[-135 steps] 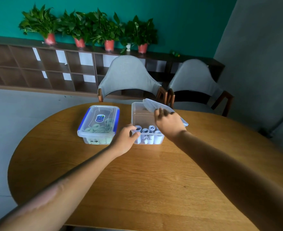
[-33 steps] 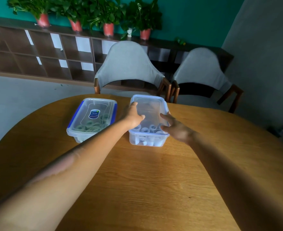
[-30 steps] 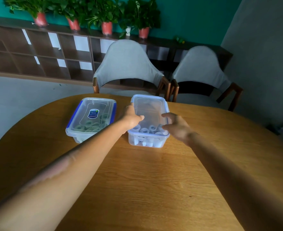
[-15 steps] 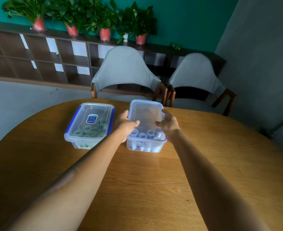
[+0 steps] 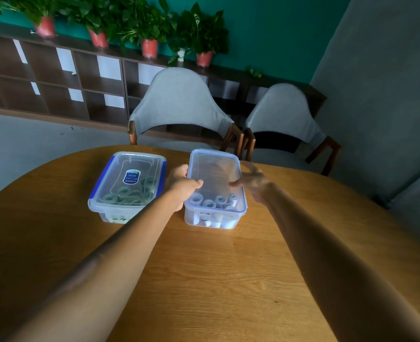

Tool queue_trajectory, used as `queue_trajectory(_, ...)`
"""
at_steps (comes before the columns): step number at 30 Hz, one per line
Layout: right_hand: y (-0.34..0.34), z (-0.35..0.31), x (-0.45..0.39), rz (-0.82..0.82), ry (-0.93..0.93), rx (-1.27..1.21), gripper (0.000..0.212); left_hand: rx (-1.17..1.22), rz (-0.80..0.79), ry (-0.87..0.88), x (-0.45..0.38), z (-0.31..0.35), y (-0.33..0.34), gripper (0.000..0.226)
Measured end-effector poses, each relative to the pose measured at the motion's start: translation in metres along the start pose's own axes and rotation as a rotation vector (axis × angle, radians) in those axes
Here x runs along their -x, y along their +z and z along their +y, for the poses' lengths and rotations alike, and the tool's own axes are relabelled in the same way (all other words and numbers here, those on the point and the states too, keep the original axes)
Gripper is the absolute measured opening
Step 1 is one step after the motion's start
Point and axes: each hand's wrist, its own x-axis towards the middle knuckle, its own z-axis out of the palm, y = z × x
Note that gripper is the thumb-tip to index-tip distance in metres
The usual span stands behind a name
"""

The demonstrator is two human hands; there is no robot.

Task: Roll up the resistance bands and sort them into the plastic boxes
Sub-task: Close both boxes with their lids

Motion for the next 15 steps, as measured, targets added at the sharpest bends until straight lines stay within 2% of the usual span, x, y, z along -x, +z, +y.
queue_trajectory(3, -0.006, -0.011, -0.014, 0.01, -0.048, 0.256, 0.103, -0.247, 0.014, 0.123, 0.007, 0.008, -0.004, 0.06)
queue_trajectory(5, 0.004, -0.022, -0.026, 0.121, -0.219, 0.514, 0.09, -0.488, -0.002, 0.418, 0.013, 0.009, -0.005, 0.067)
queue_trajectory(7, 0.019, -0.035, -0.038, 0.163, -0.418, 0.664, 0.069, -0.542, -0.189, 0.633, 0.02, 0.007, -0.006, 0.064)
queue_trajectory(10, 0.04, -0.049, -0.06, 0.078, -0.472, 0.778, 0.053, -0.548, -0.499, 0.665, 0.028, 0.003, -0.01, 0.065)
queue_trajectory(12, 0.048, -0.052, -0.074, 0.024, -0.416, 0.829, 0.05, -0.606, -0.555, 0.675, 0.028, -0.003, -0.013, 0.072)
queue_trajectory(15, 0.053, -0.05, -0.083, 0.055, -0.407, 0.797, 0.044, -0.65, -0.549, 0.739, 0.025, -0.014, -0.013, 0.072)
